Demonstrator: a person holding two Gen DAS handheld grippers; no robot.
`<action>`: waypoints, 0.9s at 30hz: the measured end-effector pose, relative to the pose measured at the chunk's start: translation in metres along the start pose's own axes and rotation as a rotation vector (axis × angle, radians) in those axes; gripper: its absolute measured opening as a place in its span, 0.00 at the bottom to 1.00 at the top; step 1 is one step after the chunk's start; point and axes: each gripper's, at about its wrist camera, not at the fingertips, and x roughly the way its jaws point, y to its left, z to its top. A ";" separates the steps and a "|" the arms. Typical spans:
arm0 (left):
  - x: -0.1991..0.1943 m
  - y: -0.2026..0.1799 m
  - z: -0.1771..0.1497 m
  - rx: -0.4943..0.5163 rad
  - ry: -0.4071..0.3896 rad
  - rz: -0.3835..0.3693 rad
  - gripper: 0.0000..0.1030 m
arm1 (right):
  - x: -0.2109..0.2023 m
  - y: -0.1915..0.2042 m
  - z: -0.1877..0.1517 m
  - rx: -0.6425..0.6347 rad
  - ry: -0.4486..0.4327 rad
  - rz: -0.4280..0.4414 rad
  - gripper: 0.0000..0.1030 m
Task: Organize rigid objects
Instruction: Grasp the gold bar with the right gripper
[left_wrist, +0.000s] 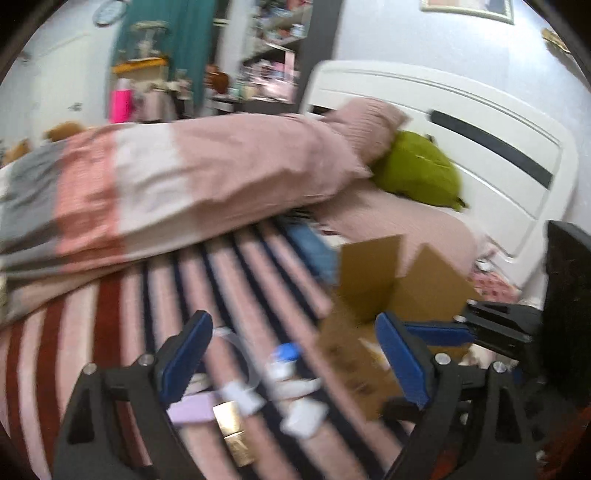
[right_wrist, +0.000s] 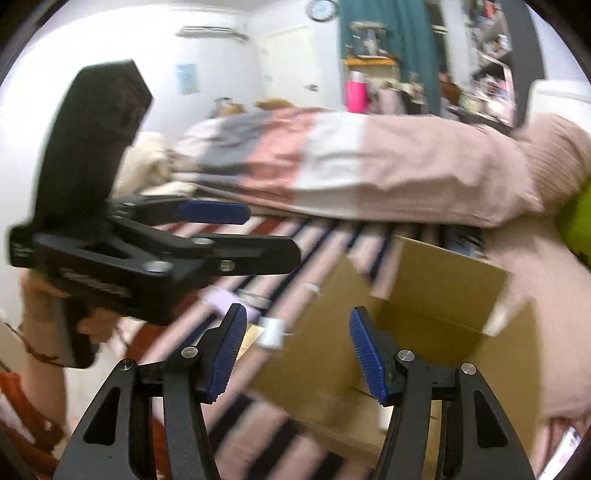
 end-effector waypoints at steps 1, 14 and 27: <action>-0.008 0.015 -0.010 -0.021 -0.009 0.037 0.86 | 0.004 0.013 0.001 -0.009 -0.004 0.031 0.53; -0.022 0.099 -0.108 -0.200 0.016 0.186 0.86 | 0.143 0.083 -0.058 0.066 0.222 0.063 0.53; -0.016 0.088 -0.120 -0.185 0.028 0.194 0.86 | 0.191 0.066 -0.086 0.110 0.255 -0.153 0.14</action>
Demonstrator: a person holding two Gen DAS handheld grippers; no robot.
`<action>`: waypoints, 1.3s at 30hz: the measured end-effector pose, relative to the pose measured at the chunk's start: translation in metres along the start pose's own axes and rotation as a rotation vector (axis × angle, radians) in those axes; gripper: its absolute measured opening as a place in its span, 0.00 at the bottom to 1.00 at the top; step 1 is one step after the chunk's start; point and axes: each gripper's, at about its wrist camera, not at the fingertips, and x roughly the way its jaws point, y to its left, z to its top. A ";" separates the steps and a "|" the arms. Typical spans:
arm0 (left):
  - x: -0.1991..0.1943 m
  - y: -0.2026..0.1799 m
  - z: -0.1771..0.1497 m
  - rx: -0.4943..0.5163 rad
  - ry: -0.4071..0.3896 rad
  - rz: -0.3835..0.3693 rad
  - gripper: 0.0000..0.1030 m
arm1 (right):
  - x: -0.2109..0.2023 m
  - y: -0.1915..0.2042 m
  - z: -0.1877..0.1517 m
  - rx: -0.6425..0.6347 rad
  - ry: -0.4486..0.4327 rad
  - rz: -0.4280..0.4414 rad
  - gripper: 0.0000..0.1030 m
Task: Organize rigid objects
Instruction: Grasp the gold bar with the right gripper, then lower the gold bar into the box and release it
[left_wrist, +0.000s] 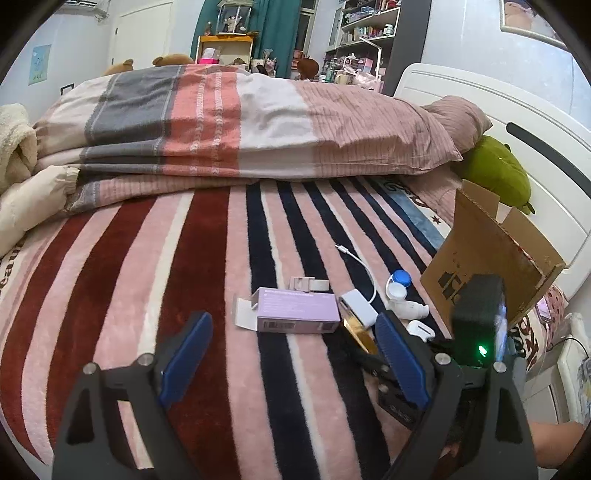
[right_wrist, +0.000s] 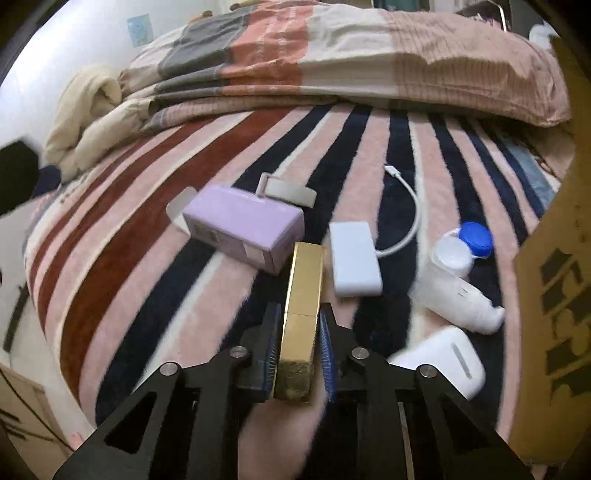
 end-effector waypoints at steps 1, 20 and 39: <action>0.000 -0.001 0.000 0.003 0.000 -0.001 0.86 | -0.003 0.000 -0.003 -0.013 0.007 0.006 0.13; -0.014 -0.026 0.018 0.041 0.002 -0.085 0.86 | -0.048 -0.003 0.015 -0.097 -0.085 0.117 0.13; 0.016 -0.173 0.114 0.162 0.061 -0.515 0.30 | -0.188 -0.092 0.050 -0.068 -0.396 0.172 0.13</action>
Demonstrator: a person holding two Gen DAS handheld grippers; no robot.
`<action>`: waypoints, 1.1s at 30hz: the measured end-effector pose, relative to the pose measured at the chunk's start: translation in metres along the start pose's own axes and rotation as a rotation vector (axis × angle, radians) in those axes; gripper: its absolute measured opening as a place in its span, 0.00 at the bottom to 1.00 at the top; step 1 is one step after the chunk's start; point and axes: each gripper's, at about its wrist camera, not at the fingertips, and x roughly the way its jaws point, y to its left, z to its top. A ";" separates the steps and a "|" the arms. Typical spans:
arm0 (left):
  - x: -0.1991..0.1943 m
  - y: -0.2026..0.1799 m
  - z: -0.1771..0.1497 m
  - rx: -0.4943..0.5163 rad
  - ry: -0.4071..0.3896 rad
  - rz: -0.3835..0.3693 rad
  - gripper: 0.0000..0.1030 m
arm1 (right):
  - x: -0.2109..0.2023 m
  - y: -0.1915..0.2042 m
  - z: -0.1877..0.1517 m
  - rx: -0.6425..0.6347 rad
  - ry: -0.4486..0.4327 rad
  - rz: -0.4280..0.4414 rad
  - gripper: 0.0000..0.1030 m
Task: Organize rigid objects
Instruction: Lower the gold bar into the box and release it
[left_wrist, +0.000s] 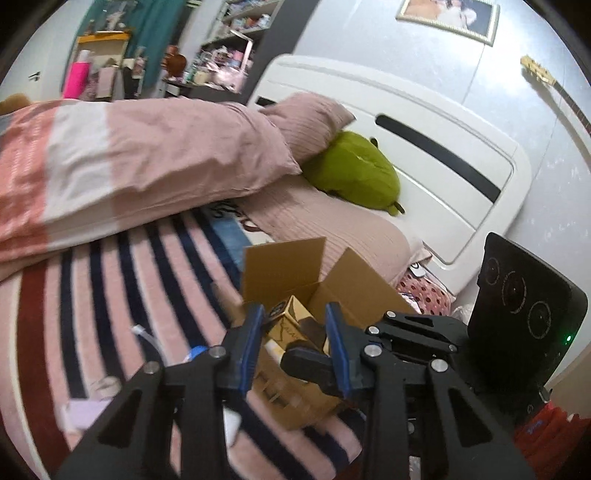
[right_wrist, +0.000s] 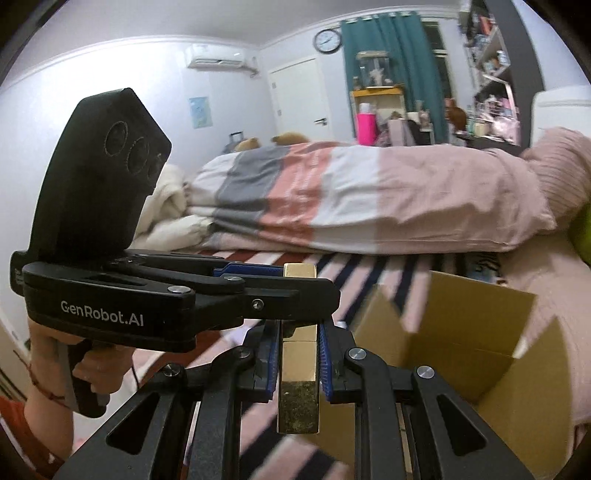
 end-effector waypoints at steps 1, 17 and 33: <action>0.012 -0.005 0.005 0.006 0.017 -0.008 0.30 | -0.003 -0.009 -0.001 0.012 -0.002 -0.010 0.13; 0.102 -0.028 0.022 0.008 0.240 0.056 0.49 | 0.004 -0.102 -0.016 0.134 0.301 -0.145 0.13; -0.063 0.060 -0.015 -0.040 -0.019 0.368 0.76 | 0.017 0.029 0.014 -0.057 0.194 0.093 0.35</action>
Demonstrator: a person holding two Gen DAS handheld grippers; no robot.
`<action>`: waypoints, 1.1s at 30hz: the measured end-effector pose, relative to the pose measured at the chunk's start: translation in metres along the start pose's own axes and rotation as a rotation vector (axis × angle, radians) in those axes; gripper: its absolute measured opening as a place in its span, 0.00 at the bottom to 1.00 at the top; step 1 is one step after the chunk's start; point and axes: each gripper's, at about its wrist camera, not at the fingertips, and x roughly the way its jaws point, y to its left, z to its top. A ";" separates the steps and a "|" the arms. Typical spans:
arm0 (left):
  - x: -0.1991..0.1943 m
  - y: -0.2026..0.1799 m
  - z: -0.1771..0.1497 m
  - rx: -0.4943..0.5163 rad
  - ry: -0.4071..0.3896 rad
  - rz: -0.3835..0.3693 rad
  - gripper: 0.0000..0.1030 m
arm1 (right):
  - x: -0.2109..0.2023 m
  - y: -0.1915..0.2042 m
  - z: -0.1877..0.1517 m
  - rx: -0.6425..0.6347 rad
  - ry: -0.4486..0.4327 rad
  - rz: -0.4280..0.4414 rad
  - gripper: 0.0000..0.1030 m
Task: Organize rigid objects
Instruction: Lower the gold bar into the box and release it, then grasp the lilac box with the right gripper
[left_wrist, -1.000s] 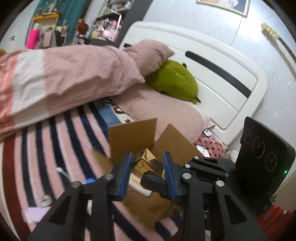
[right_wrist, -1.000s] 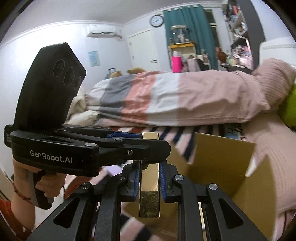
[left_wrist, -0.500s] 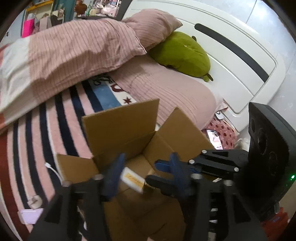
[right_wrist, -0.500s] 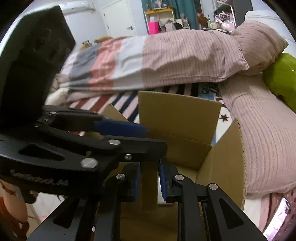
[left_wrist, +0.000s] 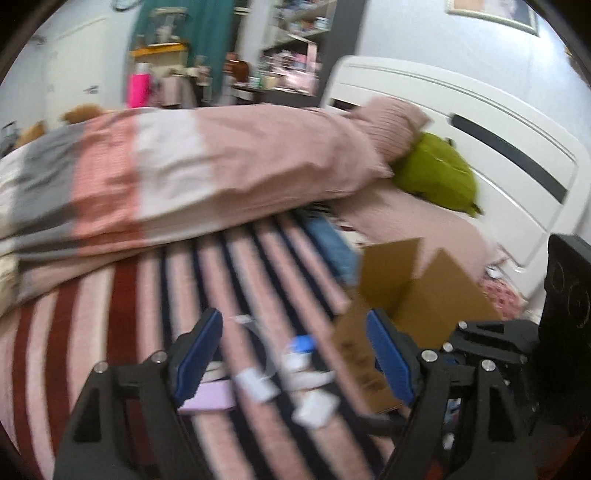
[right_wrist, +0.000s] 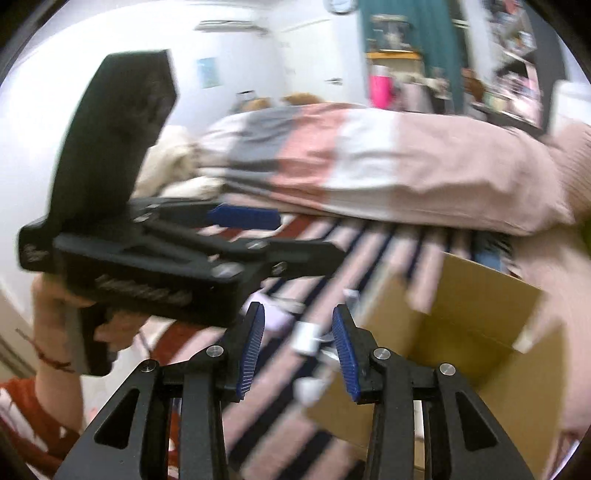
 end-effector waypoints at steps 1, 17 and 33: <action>-0.007 0.018 -0.008 -0.017 -0.006 0.030 0.76 | 0.009 0.010 0.002 -0.013 0.008 0.024 0.39; -0.022 0.124 -0.108 -0.185 0.030 0.152 0.80 | 0.207 0.020 -0.028 -0.059 0.207 0.003 0.58; -0.029 0.123 -0.119 -0.199 0.037 0.156 0.80 | 0.229 0.048 -0.043 -0.065 0.299 0.171 0.58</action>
